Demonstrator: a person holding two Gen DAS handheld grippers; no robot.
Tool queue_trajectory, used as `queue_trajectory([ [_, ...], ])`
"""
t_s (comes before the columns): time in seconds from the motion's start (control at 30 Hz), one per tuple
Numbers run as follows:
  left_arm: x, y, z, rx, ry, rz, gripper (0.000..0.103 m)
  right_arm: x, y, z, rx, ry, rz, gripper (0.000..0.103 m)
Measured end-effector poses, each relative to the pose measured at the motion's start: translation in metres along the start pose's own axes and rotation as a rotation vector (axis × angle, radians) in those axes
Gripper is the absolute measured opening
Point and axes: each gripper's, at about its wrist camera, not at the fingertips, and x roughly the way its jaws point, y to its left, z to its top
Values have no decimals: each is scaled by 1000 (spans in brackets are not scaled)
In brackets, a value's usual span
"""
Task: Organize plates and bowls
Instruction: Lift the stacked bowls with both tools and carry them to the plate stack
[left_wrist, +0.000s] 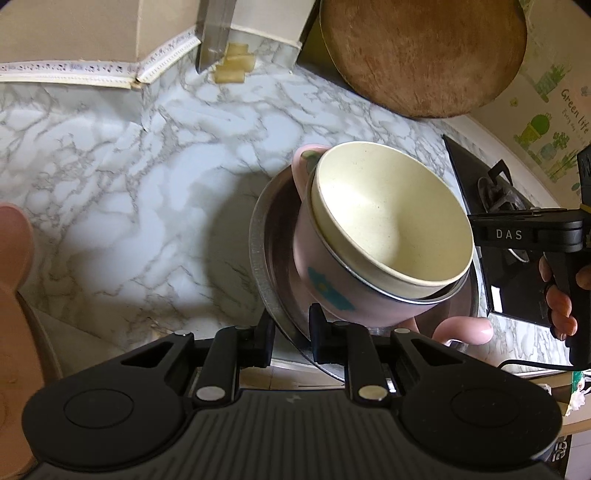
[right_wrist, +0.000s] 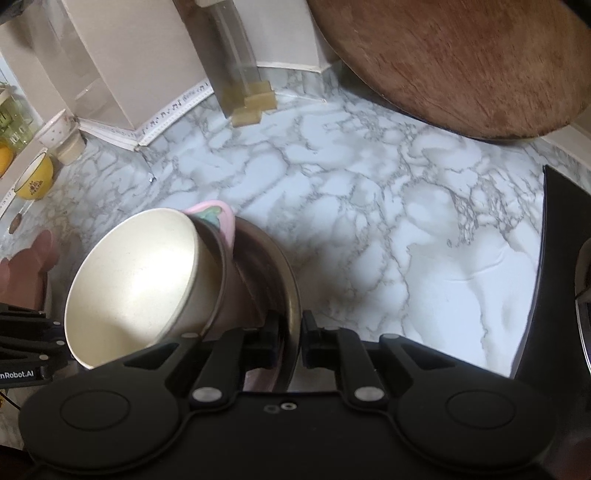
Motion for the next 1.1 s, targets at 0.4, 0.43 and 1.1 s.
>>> queue_trajectory([
  [0.4, -48, 25, -2, -35, -84, 26, 17, -29, 48, 17, -34, -61, 5, 10],
  [0.43, -53, 30, -3, -47, -92, 26, 17, -31, 53, 19, -39, -67, 9, 10],
  [1.1, -156, 120, -46, -198, -243, 183, 17, -23, 183, 41, -179, -98, 159, 10],
])
